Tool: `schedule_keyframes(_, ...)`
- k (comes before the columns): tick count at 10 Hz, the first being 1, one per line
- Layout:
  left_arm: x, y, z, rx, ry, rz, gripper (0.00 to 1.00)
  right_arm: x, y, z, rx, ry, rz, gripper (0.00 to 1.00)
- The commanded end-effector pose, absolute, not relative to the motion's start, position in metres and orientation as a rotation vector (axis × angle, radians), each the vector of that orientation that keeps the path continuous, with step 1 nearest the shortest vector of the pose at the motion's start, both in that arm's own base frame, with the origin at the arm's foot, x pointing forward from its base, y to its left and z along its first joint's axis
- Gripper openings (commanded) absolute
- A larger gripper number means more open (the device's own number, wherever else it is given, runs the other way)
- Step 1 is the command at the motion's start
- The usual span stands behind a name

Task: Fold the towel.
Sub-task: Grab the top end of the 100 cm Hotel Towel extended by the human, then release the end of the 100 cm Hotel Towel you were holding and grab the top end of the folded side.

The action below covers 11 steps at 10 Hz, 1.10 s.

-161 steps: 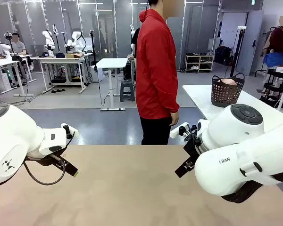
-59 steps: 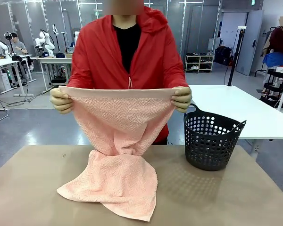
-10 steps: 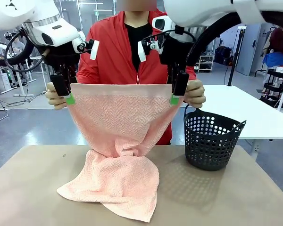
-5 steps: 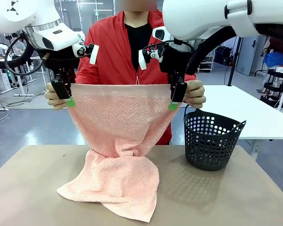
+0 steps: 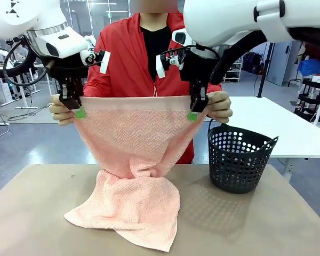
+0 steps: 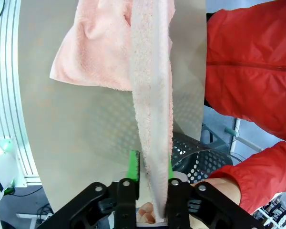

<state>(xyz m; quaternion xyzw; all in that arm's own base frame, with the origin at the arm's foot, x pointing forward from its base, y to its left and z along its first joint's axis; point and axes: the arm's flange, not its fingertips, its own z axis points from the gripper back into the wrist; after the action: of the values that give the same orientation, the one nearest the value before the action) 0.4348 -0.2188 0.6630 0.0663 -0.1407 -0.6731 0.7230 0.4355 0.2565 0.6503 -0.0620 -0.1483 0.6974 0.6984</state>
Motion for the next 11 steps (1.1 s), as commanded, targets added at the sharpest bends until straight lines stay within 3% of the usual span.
schedule_keyframes(1,0.4305,-0.2116,0.6591,0.17,-0.333,-1.486,0.0,0.4317,0.2578,0.6457,-0.137,-0.355,1.535,0.0)
schedule_keyframes(11,0.4353,-0.2166,0.6635,0.146,-0.312,-1.483,0.0,0.4351,0.2584,0.6497,-0.138,-0.331,1.558,0.0)
